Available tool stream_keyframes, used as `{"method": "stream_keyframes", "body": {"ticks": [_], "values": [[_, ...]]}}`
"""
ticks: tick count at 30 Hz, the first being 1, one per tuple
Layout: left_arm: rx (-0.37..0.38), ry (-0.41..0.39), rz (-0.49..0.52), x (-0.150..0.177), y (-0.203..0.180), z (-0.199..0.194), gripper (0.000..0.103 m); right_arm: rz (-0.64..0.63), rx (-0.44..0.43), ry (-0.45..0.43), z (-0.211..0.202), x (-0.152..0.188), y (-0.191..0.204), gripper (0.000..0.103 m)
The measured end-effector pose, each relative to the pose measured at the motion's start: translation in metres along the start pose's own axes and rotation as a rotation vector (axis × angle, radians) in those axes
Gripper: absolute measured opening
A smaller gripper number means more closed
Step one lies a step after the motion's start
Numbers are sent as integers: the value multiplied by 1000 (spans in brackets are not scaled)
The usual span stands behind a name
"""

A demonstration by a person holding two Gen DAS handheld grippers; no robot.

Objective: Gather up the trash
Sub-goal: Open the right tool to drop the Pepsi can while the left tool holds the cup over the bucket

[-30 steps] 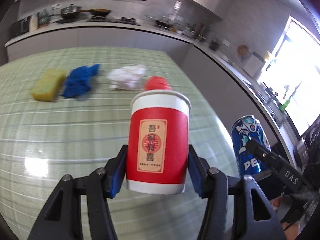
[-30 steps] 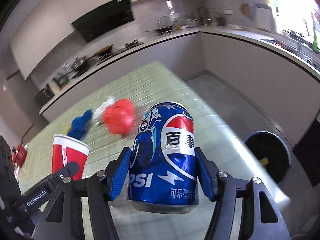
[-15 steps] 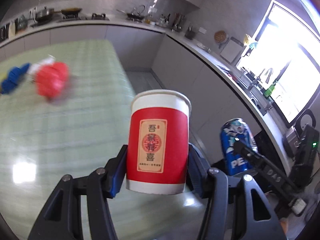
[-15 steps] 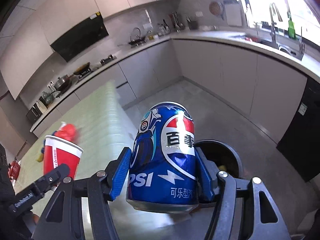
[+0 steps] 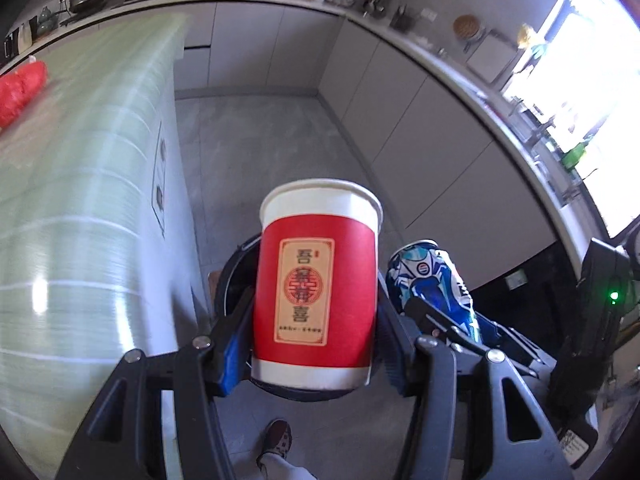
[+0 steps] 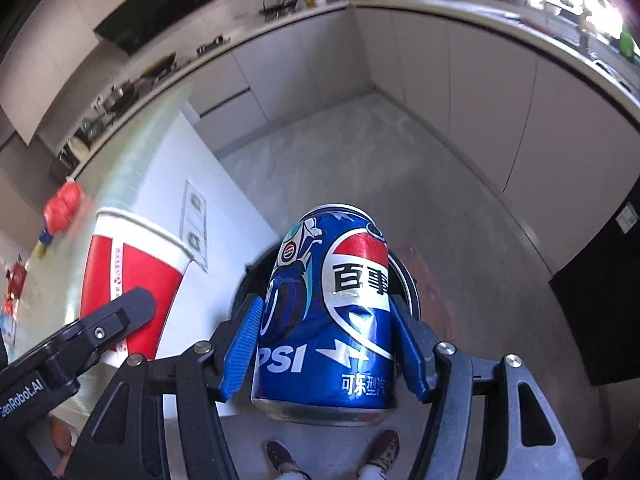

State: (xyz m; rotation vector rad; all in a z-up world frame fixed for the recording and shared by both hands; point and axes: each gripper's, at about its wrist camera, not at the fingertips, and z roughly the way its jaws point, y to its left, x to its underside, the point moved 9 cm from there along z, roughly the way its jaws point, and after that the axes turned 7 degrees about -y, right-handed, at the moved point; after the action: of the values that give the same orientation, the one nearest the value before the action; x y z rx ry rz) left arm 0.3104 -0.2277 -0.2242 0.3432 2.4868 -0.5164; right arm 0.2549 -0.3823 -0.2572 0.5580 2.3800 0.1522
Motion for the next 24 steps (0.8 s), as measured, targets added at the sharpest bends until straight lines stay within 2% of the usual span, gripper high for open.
{"method": "stream_keyframes", "body": {"ticks": [9, 12, 16, 21, 24], "values": [[-96, 46, -15, 14, 5, 39, 58, -55, -45, 121, 68, 21, -12, 66], [-116, 65, -15, 17, -4, 51, 59, -76, -14, 151, 79, 24, -21, 75], [-127, 84, -4, 17, -11, 61, 60, -64, -2, 125, 73, 19, -34, 75], [-137, 110, 4, 18, -20, 72, 63, -28, 48, 31, 41, -2, -52, 75], [-170, 148, 17, 21, -21, 77, 77, -22, 71, -5, 25, -11, -58, 75]]}}
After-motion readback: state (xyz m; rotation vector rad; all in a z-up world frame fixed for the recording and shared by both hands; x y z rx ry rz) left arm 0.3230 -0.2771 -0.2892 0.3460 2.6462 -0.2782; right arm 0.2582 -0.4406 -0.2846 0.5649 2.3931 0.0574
